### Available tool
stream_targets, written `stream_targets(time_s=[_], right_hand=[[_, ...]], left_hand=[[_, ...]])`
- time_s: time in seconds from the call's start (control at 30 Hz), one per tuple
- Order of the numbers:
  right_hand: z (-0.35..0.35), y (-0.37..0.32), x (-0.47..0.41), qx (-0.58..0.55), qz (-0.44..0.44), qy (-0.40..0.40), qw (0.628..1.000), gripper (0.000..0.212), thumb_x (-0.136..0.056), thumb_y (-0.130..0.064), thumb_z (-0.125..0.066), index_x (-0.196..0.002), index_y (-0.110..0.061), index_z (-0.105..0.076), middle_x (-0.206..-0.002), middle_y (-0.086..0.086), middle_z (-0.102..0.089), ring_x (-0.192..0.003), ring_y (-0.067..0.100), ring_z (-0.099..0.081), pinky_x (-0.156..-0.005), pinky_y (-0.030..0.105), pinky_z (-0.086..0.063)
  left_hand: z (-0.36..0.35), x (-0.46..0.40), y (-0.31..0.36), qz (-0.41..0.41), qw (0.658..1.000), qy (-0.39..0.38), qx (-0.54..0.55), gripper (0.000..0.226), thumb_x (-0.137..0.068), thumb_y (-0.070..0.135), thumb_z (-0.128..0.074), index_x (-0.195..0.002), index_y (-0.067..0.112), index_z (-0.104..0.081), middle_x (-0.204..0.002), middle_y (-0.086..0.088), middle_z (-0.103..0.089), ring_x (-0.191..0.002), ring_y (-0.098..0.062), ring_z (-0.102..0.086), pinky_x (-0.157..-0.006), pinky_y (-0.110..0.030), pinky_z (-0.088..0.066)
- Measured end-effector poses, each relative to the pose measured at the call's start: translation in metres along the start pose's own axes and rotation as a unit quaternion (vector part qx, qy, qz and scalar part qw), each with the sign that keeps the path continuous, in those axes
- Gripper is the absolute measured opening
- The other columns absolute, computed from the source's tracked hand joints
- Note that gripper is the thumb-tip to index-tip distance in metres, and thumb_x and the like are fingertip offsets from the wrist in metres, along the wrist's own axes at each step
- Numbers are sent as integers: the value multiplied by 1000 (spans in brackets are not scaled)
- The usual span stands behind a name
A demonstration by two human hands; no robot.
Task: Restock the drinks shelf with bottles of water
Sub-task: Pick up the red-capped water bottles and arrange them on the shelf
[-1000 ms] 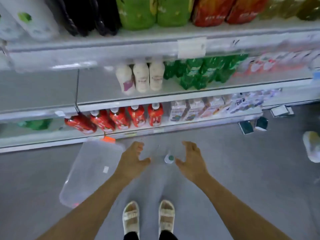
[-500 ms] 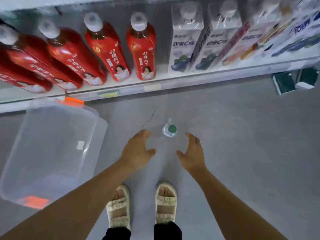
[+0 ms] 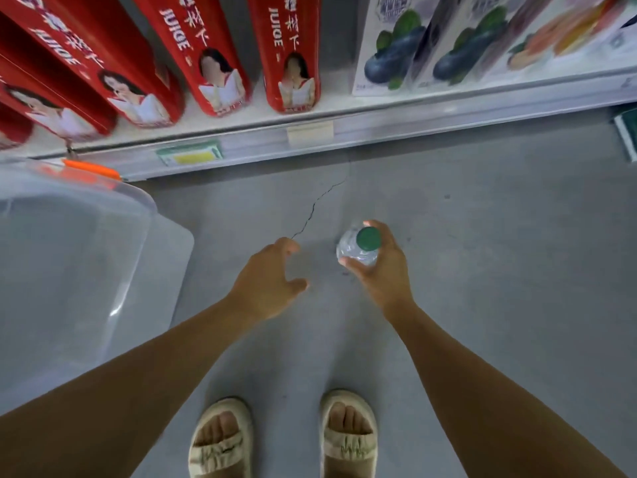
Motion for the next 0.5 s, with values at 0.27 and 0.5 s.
stream_targets(time_s=[0.27, 0.5], right_hand=[[36, -36, -21, -78, -69, 11, 995, 44, -74, -22, -78, -112, -10, -59, -102, 2, -65, -93, 18, -62, -80, 24, -48], [105, -138, -1, -114, -82, -26, 990, 50, -66, -49, -73, -107, -21, -63, -101, -1, -68, -92, 16, -66, -89, 42, -54]], left_hand=[[45, 12, 23, 2, 999, 19, 28, 49, -85, 27, -67, -128, 17, -45, -131, -3, -52, -114, -18, -52, -85, -21, -37], [120, 72, 71, 4, 996, 43, 72, 49, -85, 25, -68, -127, 18, -46, -128, -3, -53, -111, -18, -52, -85, -23, -40]])
Point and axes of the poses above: each hand's wrist, its own x-axis away from the middle knuckle, its own z-axis out of the back of the hand, y = z × x, the point moved 4 cm from there along -x, towards the middle knuckle
